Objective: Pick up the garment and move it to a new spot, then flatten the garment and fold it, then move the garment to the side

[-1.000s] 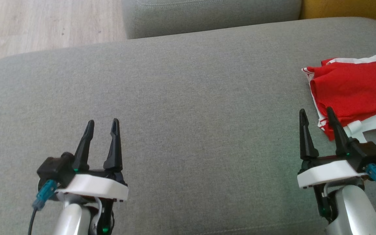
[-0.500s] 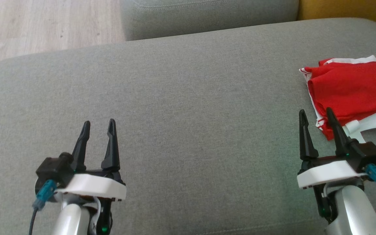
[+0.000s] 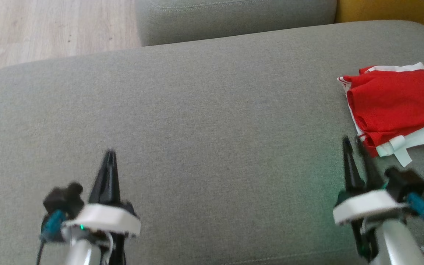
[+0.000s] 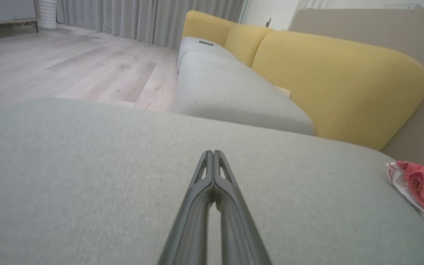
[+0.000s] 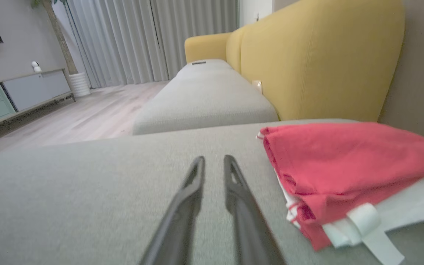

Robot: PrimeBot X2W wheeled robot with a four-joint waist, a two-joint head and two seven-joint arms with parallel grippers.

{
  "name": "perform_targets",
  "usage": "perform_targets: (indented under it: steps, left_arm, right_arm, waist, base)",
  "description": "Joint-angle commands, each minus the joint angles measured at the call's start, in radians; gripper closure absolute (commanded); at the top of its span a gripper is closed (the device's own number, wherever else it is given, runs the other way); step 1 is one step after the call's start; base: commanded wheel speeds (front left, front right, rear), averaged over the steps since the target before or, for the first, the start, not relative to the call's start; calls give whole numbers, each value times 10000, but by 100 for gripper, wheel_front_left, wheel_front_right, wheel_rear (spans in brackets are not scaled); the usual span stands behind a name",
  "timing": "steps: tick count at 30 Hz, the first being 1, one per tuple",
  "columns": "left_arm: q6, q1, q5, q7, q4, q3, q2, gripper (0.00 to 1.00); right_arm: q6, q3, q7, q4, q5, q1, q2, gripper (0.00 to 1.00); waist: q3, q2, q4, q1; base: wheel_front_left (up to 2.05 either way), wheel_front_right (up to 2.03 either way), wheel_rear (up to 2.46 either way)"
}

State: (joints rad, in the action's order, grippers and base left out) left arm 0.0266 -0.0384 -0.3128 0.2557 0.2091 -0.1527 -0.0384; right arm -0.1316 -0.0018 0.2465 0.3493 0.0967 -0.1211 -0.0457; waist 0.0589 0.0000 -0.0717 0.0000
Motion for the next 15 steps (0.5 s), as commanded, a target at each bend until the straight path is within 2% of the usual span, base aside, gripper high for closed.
perform_targets:
  steps: [1,15]
  left_arm:
    - [-18,-72,-147,-31,-103,21,-5,100]
    - [-181,-141,-1538,-386,-41,257,-53,100]
  right_arm:
    - [0,-20,-44,-104,163,-84,-6,100]
    - [1,-133,-418,-211,1744,-53,-10,100]
  waist:
    - [-7,0,8,0]
    - [-65,0,83,0]
  base:
    - [0,0,0]
    - [0,0,0]
